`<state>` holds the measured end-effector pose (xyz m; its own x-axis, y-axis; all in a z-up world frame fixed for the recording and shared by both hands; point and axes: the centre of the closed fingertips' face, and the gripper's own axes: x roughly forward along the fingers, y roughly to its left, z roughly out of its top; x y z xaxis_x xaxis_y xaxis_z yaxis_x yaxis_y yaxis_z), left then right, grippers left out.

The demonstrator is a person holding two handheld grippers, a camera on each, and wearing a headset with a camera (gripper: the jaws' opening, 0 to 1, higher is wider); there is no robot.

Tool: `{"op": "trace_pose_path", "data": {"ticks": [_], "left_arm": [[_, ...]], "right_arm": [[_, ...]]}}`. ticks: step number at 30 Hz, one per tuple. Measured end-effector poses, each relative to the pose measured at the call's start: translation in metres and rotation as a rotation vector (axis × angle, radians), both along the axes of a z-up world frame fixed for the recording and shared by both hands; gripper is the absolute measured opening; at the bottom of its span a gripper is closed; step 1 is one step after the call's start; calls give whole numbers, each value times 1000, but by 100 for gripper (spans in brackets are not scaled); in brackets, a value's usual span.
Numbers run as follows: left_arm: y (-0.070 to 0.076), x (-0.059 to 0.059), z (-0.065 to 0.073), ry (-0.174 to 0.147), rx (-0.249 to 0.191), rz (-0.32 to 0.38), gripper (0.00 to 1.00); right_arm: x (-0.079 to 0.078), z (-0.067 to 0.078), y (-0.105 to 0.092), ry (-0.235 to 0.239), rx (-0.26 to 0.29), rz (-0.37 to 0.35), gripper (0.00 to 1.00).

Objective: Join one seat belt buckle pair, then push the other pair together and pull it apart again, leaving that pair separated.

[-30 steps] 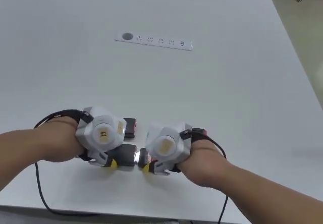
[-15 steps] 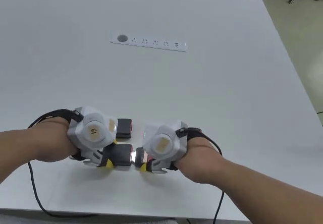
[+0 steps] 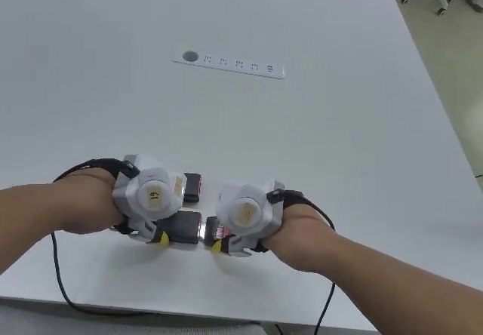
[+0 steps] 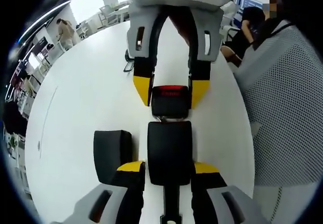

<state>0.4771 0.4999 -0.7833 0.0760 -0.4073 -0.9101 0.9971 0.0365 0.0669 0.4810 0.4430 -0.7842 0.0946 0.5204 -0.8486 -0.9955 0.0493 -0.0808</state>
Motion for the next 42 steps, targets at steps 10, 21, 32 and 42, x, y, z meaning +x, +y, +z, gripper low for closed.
{"op": "trace_pose_path", "data": {"ticks": [10, 21, 32, 42], "left_arm": [[-3, 12, 47, -42, -102, 64, 37], [5, 53, 35, -50, -86, 122, 40], [12, 70, 16, 5, -48, 123, 44], [20, 78, -6, 32, -4, 67, 36]], "right_arm": [[3, 42, -12, 10, 46, -47, 27], [53, 34, -74, -50, -19, -108, 28], [82, 17, -138, -20, -85, -178, 31], [76, 3, -134, 14, -115, -89, 30]]}}
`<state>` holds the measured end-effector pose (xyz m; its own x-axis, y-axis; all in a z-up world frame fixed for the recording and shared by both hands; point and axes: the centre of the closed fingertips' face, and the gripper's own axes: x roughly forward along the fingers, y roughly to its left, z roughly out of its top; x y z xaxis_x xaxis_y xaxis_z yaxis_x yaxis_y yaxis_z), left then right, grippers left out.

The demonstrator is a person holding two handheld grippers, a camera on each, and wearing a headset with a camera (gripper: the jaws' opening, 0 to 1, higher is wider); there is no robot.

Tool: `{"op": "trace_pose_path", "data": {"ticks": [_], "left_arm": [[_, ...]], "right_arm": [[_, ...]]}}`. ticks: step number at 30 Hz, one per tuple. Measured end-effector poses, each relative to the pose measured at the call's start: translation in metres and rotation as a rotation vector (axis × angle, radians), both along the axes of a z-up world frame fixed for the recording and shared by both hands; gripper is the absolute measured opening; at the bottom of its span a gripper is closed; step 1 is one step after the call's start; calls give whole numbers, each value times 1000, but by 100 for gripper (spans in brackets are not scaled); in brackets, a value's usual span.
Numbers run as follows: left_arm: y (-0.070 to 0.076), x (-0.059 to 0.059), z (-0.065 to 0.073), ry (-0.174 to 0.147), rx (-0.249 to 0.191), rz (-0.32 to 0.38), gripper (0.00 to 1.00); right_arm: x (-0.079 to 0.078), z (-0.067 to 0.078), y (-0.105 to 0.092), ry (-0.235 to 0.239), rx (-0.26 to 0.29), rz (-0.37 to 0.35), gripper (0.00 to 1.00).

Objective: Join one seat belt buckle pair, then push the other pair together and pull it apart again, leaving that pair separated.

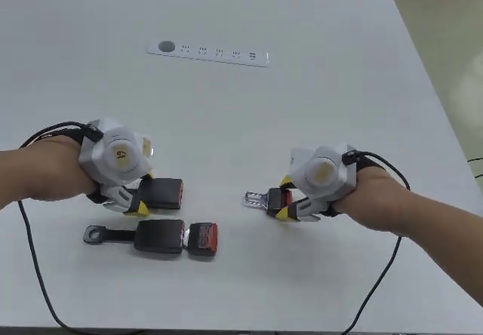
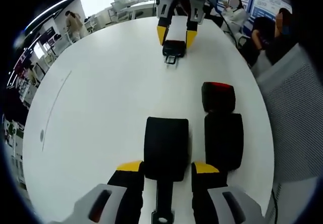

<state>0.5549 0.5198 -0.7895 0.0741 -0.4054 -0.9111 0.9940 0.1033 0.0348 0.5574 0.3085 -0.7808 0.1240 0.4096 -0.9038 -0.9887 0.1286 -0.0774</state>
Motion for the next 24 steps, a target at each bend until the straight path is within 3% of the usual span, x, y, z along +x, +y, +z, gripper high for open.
{"op": "trace_pose_path", "data": {"ticks": [3, 9, 16, 21, 24], "left_arm": [[-1, 1, -1, 4, 4, -6, 33], [-4, -3, 3, 27, -13, -24, 33], [-4, -3, 1, 23, 6, -63, 33], [-2, -1, -1, 24, 9, -63, 33], [-3, -2, -1, 20, 16, -73, 33]], "right_arm": [[2, -10, -1, -1, -20, 30, 31], [2, -12, 1, 29, -12, 61, 31], [4, -13, 4, 30, -12, 61, 31], [-1, -12, 21, 30, 0, 83, 31], [0, -11, 41, 20, 17, 99, 31]]}}
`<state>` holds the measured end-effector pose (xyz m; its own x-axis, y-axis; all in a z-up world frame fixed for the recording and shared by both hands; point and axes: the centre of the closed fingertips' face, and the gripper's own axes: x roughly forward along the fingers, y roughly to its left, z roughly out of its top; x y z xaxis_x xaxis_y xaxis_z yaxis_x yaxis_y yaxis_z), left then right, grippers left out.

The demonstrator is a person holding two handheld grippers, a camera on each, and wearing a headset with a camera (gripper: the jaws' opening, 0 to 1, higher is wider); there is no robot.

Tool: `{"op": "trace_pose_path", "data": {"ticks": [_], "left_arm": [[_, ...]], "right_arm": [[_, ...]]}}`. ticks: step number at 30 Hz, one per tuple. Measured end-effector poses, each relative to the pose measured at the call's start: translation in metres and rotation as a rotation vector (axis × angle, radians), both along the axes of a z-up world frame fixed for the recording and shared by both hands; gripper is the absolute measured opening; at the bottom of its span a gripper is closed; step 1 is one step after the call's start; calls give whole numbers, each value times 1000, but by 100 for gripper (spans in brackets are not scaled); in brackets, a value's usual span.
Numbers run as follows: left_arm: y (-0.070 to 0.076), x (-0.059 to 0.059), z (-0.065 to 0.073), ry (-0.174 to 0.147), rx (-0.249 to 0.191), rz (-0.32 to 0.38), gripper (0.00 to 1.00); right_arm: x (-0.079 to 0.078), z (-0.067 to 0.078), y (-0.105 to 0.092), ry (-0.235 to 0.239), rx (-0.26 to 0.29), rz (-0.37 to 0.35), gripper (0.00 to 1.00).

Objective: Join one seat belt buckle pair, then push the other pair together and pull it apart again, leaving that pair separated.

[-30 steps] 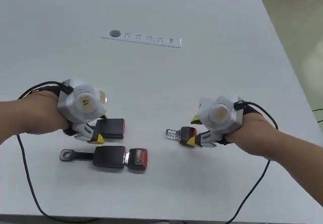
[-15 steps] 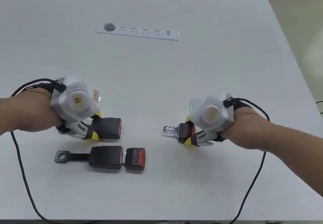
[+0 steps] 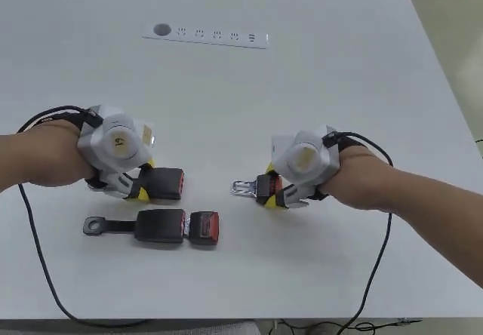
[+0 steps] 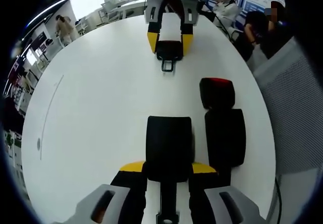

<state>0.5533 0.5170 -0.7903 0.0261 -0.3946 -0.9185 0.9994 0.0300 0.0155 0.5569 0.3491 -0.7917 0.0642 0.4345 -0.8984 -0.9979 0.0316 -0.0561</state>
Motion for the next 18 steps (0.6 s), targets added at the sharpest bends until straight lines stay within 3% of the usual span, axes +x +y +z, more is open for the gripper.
{"op": "trace_pose_path", "data": {"ticks": [9, 18], "left_arm": [[1, 4, -4, -9, -1, 18, 33], [-1, 3, -3, -10, 1, 25, 33]], "right_arm": [[2, 0, 49, -10, 45, 30, 31], [-2, -2, 71, -20, 48, 51, 31]]}}
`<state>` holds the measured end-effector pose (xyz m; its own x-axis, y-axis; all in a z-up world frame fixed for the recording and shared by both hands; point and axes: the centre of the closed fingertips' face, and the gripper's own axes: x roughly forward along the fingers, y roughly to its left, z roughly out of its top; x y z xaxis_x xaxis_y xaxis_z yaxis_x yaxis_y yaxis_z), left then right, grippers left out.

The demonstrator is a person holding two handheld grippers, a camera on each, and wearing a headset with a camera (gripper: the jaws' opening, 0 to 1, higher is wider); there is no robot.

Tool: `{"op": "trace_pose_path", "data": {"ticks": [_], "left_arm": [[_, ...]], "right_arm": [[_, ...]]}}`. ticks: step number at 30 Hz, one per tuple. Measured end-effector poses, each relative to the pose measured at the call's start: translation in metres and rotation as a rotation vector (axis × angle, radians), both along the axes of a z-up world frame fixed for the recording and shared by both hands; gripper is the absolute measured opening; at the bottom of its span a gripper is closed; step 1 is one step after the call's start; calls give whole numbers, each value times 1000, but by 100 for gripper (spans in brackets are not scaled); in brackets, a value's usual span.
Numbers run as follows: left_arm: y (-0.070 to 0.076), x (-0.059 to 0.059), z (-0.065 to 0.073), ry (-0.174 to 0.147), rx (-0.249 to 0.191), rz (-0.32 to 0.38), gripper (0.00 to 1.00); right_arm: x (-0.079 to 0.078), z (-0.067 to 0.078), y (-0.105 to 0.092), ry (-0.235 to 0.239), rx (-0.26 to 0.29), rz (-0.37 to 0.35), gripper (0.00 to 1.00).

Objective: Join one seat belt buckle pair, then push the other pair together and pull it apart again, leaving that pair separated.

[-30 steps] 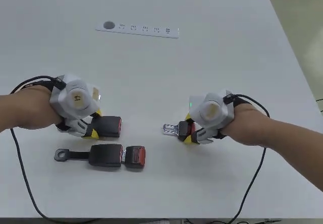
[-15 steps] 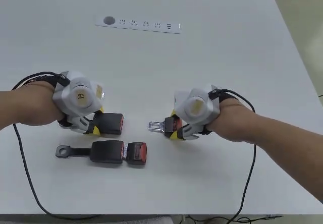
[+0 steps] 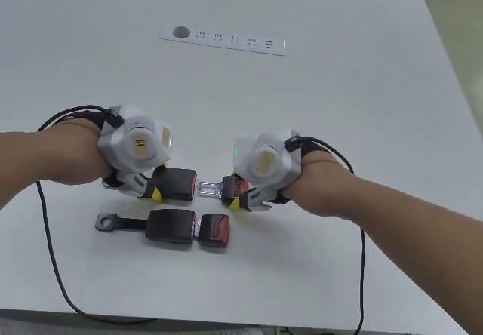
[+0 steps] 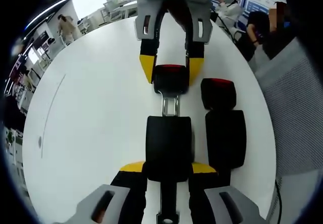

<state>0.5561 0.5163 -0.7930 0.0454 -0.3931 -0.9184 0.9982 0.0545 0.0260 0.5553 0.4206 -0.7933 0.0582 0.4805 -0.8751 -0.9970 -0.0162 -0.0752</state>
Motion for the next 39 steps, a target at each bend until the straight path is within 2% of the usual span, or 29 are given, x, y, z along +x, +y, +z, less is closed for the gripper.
{"op": "trace_pose_path", "data": {"ticks": [5, 10, 13, 26, 29, 31, 39], "left_arm": [[0, 0, 0, 1, 3, -1, 33], [-3, -2, 2, 4, 10, -7, 33], [-3, -2, 3, 4, 8, -17, 33], [-3, 0, 2, 3, -16, -5, 31], [-3, 0, 2, 2, -16, -11, 31], [-2, 0, 2, 0, -11, -15, 31], [0, 2, -1, 1, -13, -8, 31]], "right_arm": [[-2, 3, 8, -7, -1, 11, 31], [0, 8, 18, 1, 34, 2, 31], [1, 0, 17, -1, 20, 9, 31], [4, 3, 23, 13, 34, -21, 29], [4, 3, 32, 17, 52, -23, 29], [0, 3, 38, 5, 38, -16, 29], [4, 3, 37, 5, 35, -20, 29]]}}
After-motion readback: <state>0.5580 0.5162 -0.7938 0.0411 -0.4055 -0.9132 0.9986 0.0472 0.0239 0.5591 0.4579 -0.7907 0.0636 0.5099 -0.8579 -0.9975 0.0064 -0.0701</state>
